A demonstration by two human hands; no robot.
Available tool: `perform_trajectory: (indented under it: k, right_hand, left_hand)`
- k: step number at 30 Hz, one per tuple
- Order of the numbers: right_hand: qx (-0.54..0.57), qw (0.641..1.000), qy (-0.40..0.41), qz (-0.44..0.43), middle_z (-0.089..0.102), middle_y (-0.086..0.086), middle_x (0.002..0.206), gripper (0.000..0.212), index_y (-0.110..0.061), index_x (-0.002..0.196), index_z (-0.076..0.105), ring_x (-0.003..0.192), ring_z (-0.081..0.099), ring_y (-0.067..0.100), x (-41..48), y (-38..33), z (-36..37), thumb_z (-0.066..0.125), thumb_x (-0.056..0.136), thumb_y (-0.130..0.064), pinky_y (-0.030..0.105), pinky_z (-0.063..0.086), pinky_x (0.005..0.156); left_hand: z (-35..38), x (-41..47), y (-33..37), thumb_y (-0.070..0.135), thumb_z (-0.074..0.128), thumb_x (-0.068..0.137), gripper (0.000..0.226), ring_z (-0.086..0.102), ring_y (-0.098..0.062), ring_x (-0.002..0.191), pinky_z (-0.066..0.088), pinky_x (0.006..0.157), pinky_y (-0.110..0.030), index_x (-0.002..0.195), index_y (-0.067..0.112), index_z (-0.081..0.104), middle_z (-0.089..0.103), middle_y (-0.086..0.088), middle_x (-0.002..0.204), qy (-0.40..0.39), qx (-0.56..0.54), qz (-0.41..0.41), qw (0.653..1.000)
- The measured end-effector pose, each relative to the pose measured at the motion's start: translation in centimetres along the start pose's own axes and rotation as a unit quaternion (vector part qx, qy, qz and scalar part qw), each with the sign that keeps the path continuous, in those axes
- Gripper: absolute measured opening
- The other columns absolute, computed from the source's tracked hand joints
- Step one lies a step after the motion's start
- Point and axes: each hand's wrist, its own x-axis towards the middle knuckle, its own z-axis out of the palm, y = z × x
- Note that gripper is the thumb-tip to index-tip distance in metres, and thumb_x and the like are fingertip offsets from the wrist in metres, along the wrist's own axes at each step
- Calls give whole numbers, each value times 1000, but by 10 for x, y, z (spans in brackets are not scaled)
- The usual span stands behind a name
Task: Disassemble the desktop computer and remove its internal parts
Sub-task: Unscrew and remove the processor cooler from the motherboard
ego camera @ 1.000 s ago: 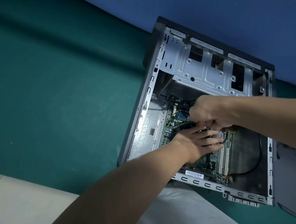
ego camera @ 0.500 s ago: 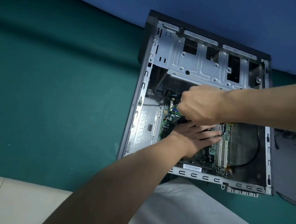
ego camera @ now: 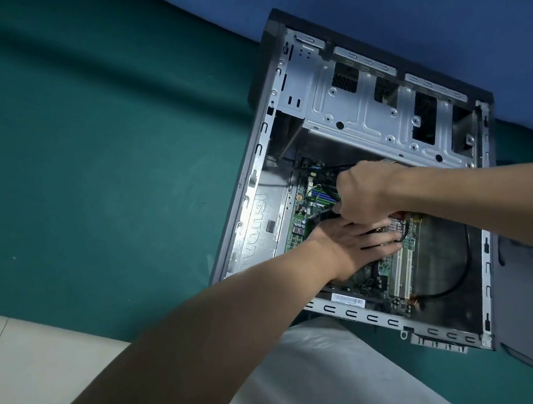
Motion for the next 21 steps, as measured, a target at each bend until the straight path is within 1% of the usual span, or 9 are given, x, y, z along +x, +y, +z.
perform_trajectory:
  k: [3, 6, 9, 11, 13, 15, 17, 19, 21]
  right_hand:
    - [-203, 976, 36, -72, 53, 4, 76, 27, -11, 91, 57, 64, 53, 19, -3, -2, -7, 41, 97, -32, 28, 38, 50]
    - [-375, 910, 79, -161, 56, 6, 79, 27, -11, 94, 55, 65, 54, 24, -3, -9, -13, 33, 99, -27, 33, 39, 52]
    - [-428, 868, 105, -228, 44, 5, 63, 32, -8, 96, 57, 50, 41, 19, -1, -13, -17, 31, 101, -25, 33, 38, 52]
    - [-403, 872, 131, -243, 38, 4, 57, 27, -9, 87, 55, 46, 38, 18, 0, -9, -19, 36, 100, -24, 31, 36, 51]
    - [-316, 910, 155, -219, 38, 2, 55, 26, -11, 71, 48, 46, 40, 18, 1, -1, -14, 48, 94, -23, 29, 36, 49]
    - [-133, 965, 174, -146, 44, 3, 54, 34, -13, 60, 45, 48, 43, 18, 2, 6, -4, 60, 88, -27, 25, 35, 48]
    - [68, 983, 167, -26, 57, 7, 57, 30, -9, 62, 59, 51, 53, 19, 1, 7, 3, 65, 85, -28, 23, 38, 44]
    - [316, 937, 117, 91, 64, 11, 61, 20, -1, 74, 65, 45, 54, 17, 2, 10, 6, 63, 86, -18, 20, 36, 37]
    - [527, 830, -18, 185, 59, 10, 53, 16, 0, 82, 59, 33, 40, 12, 3, 12, 4, 56, 93, -12, 15, 24, 31]
  left_hand:
    - [2, 2, -1, 9, 33, 99, 72, -15, -10, 147, -4, 118, -38, 154, 31, -7, -17, 14, 160, -17, 10, 13, 1000]
    - [6, 7, -2, 12, 40, 98, 76, -16, -10, 147, 4, 121, -38, 154, 30, -7, -17, 14, 160, -15, 5, 6, 1000]
    - [7, 10, -2, 14, 45, 96, 80, -13, -13, 148, 11, 120, -40, 154, 28, -7, -14, 12, 161, -18, 9, 16, 1000]
    - [7, 9, -2, 14, 45, 96, 80, -14, -13, 148, 6, 121, -40, 154, 29, -7, -15, 12, 161, -18, 6, 15, 1000]
    - [9, 9, -1, 13, 43, 97, 79, -16, -12, 148, 0, 121, -39, 154, 30, -7, -16, 13, 161, -16, 11, 13, 1000]
    - [9, 8, -1, 13, 42, 97, 78, -15, -11, 147, -5, 120, -38, 154, 31, -7, -17, 14, 161, -13, 20, 8, 1000]
    - [8, 9, -1, 13, 47, 95, 82, -15, -12, 148, -8, 119, -38, 154, 30, -8, -17, 13, 161, -24, 25, 14, 999]
    - [6, 9, -2, 14, 50, 94, 85, -16, -14, 148, -10, 119, -39, 154, 29, -8, -17, 12, 161, -32, 26, 19, 999]
    - [6, 8, -2, 16, 46, 96, 81, -17, -16, 148, -13, 118, -42, 154, 31, -8, -17, 13, 161, -34, 28, 8, 999]
